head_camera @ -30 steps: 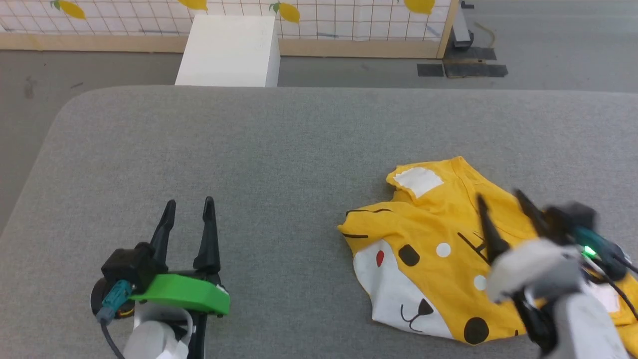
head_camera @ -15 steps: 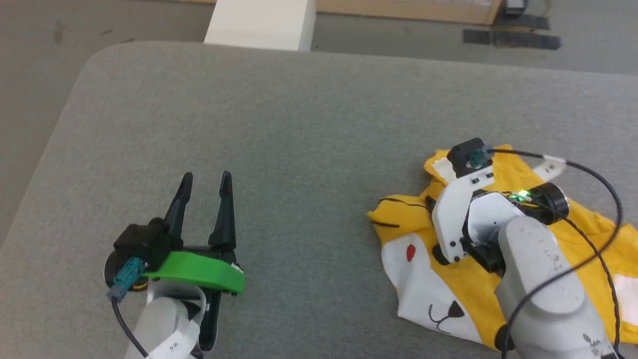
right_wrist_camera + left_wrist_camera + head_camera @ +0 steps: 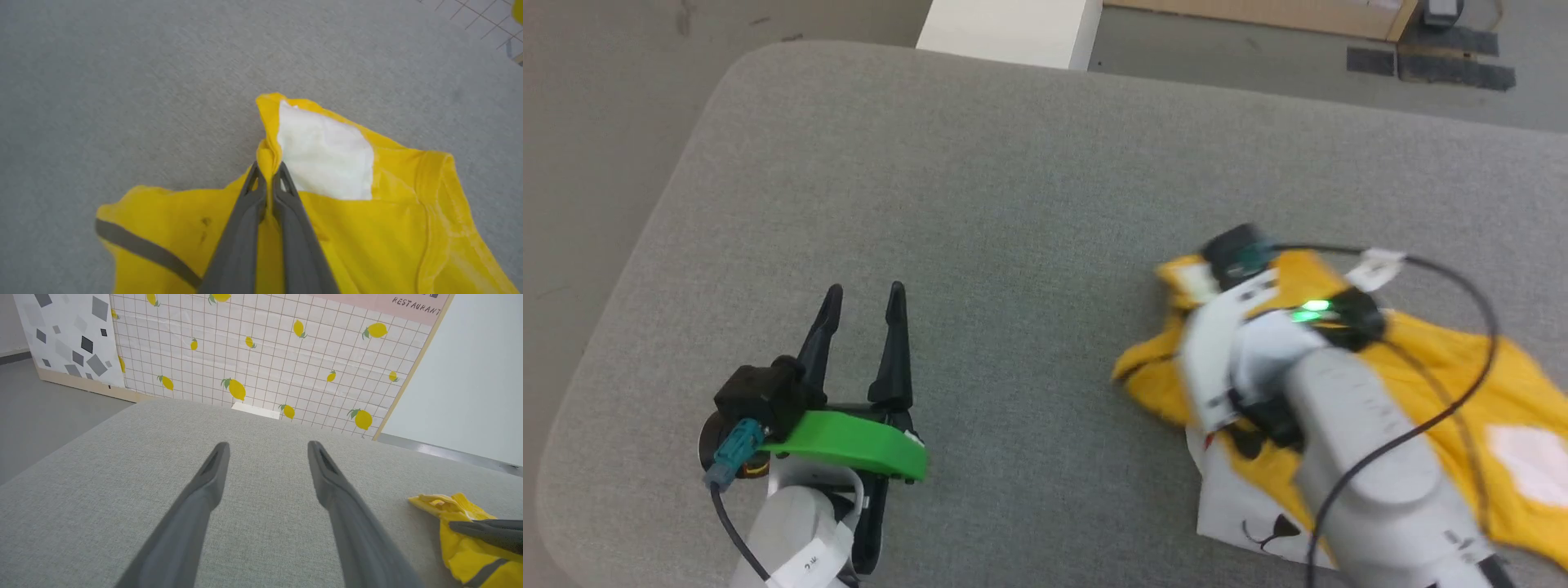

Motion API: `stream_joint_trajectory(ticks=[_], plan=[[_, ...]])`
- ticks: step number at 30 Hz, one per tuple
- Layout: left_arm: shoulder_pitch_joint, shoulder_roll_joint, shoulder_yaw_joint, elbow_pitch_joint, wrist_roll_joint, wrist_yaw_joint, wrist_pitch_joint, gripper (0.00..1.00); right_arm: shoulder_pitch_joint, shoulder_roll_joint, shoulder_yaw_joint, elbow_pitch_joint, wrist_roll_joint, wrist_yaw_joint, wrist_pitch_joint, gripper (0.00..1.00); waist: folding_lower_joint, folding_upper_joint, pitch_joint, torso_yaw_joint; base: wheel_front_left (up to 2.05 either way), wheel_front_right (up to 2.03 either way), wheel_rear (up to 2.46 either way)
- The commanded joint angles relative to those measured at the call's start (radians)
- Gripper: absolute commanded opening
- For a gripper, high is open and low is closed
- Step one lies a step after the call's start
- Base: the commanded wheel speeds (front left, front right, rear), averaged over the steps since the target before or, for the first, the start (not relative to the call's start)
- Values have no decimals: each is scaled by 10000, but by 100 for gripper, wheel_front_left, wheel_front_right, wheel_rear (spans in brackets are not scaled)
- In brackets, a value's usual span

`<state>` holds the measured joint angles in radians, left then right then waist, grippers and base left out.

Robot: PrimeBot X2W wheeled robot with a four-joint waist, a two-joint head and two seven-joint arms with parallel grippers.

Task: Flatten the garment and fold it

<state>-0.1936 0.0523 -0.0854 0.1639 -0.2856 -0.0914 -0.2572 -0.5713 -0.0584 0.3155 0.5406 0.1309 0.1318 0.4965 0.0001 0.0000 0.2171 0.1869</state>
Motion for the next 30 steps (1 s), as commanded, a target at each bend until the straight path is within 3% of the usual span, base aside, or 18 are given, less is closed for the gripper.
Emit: stream_joint_trajectory(ticks=[1,5,9,10,11,12,17,20,25,30], plan=[[34,-20,47,29,16,-7,-45,100,157,81,658,-384,427,-11,-263,0,-1,0,-304,-49,0,0,0],[184,-20,132,72,86,-53,-45,100,647,81,2556,-1392,1286,-11,-387,0,-1,0,-628,-134,0,0,0],[379,-20,253,73,148,-87,-45,100,1318,81,3786,-1994,1806,-11,87,0,-1,0,-879,-292,0,0,0],[429,-20,281,71,165,-96,-45,100,1459,79,3922,-2084,1904,-11,188,15,-1,0,-917,-335,0,0,0],[488,-20,317,75,188,-108,-45,100,1596,30,4057,-2231,2004,-11,199,89,-1,0,-967,-393,0,0,0],[532,-20,341,79,203,-117,-45,100,1688,-33,4089,-2351,2079,-11,131,100,-1,0,-1003,-431,0,0,0],[768,-20,498,86,282,-159,-45,100,2151,-368,3591,-3498,2647,-11,-1132,100,-1,0,-1207,-707,0,0,0],[860,-20,573,88,321,-178,-45,100,2542,-462,2475,-4230,2648,-11,-2162,100,-1,0,-1305,-842,0,0,0],[915,-20,629,50,341,-209,-45,100,3572,-347,-814,-5073,1704,-11,-3300,100,-1,0,-1358,-1006,0,0,0],[876,-20,626,2,342,-234,-45,100,4334,-174,-3927,-5017,200,-11,-2932,100,-1,0,-1224,-1105,0,0,0]])
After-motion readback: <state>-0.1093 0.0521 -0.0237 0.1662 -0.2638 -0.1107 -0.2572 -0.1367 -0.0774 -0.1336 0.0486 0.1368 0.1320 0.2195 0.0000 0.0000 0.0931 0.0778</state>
